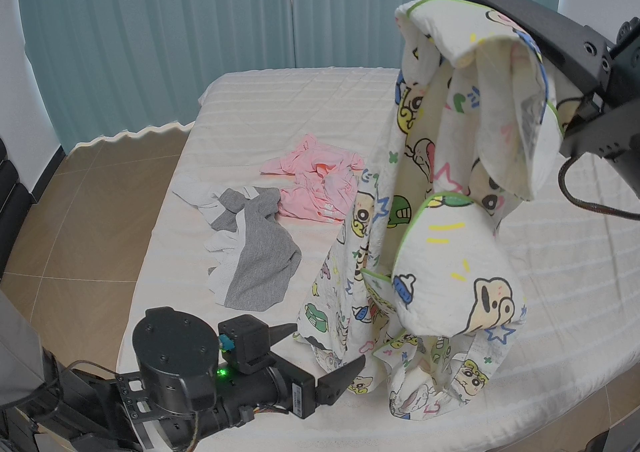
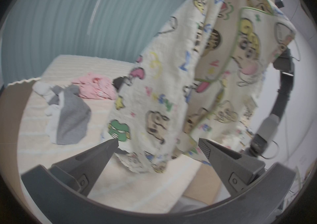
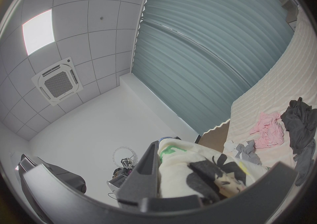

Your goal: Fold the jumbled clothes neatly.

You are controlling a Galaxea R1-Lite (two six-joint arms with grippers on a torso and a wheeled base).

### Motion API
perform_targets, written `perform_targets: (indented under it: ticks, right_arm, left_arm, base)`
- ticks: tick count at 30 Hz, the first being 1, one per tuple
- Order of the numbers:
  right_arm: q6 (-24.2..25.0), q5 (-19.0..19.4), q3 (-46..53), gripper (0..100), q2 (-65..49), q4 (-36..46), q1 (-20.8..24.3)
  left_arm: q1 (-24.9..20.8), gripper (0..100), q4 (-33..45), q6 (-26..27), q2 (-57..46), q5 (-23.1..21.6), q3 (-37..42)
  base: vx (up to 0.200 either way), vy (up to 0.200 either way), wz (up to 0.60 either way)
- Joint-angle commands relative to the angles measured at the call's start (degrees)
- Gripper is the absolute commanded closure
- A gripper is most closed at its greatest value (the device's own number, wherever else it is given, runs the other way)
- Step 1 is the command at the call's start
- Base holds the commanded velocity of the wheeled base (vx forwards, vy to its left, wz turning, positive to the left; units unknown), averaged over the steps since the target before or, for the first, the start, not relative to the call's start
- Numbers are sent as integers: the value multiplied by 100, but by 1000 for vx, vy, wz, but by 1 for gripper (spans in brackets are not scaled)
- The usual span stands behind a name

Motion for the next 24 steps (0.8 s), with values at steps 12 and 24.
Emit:
perform_targets:
  ticks: [12, 24]
  right_arm:
    - [11, 11, 87, 100, -6, 0, -19]
    - [90, 19, 78, 100, -6, -9, -89]
  left_arm:
    - [-475, 0, -1546, -67, 1386, 1445, -860]
    - [-590, 0, -1546, 680, 1825, 2649, -1088]
  base:
    - [0, 0, 0]
    - [0, 0, 0]
